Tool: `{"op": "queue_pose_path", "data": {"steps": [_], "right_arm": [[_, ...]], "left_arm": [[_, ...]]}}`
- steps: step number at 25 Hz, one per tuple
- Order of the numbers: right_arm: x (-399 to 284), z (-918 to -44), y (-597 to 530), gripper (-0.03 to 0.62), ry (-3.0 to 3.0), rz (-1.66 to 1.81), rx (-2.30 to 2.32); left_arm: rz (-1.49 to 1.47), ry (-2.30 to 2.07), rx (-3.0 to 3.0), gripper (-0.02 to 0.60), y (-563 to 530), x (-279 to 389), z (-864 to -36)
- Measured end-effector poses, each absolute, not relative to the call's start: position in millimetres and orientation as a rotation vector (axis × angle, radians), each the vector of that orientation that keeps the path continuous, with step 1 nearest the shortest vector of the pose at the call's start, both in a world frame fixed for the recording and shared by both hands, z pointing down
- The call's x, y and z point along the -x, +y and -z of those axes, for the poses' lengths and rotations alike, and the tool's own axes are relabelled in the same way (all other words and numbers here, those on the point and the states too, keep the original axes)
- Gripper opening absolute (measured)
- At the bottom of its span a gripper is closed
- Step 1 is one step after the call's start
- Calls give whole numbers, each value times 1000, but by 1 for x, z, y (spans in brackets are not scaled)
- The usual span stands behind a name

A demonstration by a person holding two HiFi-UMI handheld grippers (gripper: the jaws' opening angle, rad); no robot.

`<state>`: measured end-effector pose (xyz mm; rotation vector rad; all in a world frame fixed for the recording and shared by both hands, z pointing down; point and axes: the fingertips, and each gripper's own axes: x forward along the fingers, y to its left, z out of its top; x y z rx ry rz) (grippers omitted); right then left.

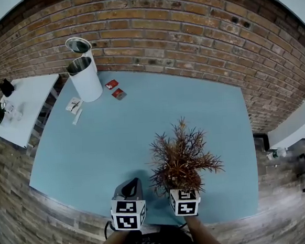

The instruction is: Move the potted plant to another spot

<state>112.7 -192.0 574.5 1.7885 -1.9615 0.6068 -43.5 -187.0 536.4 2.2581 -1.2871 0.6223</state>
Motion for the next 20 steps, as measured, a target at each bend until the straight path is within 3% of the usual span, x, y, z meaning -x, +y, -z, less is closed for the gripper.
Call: {"op": "queue_pose_path", "data": {"steps": [20], "right_arm": [[-34, -576, -213, 463, -1953, -629, -1752]], "left_arm": [[-582, -1254, -2283, 0, -217, 116, -528]]}}
